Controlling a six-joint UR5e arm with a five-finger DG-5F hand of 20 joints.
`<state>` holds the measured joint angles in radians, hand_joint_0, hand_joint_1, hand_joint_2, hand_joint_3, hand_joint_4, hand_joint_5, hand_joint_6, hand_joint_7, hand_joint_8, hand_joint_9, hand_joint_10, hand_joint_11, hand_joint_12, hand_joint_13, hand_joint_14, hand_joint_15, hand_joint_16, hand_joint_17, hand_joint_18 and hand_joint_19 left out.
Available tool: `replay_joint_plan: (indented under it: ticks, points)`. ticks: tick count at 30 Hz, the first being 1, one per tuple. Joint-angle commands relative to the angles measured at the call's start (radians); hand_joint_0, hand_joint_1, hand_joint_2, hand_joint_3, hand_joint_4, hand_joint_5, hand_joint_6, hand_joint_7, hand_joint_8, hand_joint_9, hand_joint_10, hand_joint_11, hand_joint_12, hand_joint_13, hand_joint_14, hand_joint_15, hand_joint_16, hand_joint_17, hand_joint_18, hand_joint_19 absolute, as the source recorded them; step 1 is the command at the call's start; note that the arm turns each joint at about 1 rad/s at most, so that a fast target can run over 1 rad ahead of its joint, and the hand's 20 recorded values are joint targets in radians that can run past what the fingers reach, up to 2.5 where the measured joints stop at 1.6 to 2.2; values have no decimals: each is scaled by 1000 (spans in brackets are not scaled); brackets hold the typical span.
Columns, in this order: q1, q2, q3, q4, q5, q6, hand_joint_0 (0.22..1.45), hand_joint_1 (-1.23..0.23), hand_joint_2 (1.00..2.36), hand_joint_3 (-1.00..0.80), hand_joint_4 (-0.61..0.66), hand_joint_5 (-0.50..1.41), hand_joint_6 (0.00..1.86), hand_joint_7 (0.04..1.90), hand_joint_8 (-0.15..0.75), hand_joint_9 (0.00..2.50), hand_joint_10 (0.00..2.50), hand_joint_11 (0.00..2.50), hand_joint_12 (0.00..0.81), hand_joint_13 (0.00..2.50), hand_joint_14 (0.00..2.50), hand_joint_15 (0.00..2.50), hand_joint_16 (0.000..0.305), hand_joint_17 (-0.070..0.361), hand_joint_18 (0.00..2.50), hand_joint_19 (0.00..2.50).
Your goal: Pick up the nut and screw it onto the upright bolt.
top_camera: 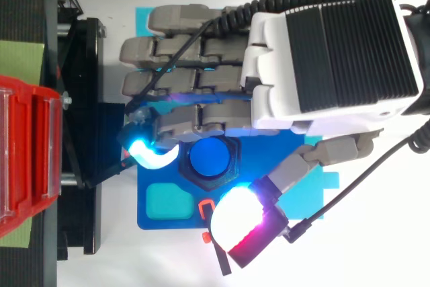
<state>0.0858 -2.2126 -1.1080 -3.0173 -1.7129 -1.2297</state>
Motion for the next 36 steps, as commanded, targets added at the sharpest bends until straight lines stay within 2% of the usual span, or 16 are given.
replay_joint_plan:
  ticks: [1,5,13,21,28,36]
  points:
    - [-1,1,-32,9,-5,6,464,-187,1000,-500,117,-195,502,698,236,330,0,0,342,169,0,0,44,99,0,0]
    - [-3,1,-38,32,-5,21,466,-190,1000,-500,120,-192,502,705,239,342,0,0,341,188,0,0,44,100,0,0]
    - [-8,1,-38,35,-7,21,468,-195,1000,-500,128,-188,502,717,246,364,0,0,340,215,0,0,44,99,0,0]
    - [-14,1,-38,34,-7,19,473,-201,1000,-500,171,-159,503,831,240,427,0,0,334,260,0,0,42,95,0,0]
    - [-32,1,-38,43,-8,15,484,-218,1000,-500,220,-132,503,942,251,464,0,0,321,303,0,0,37,84,0,0]
    - [-58,1,-39,43,-27,-8,506,-258,1000,-500,243,-104,503,1042,266,518,0,0,310,385,0,0,33,75,52,0]
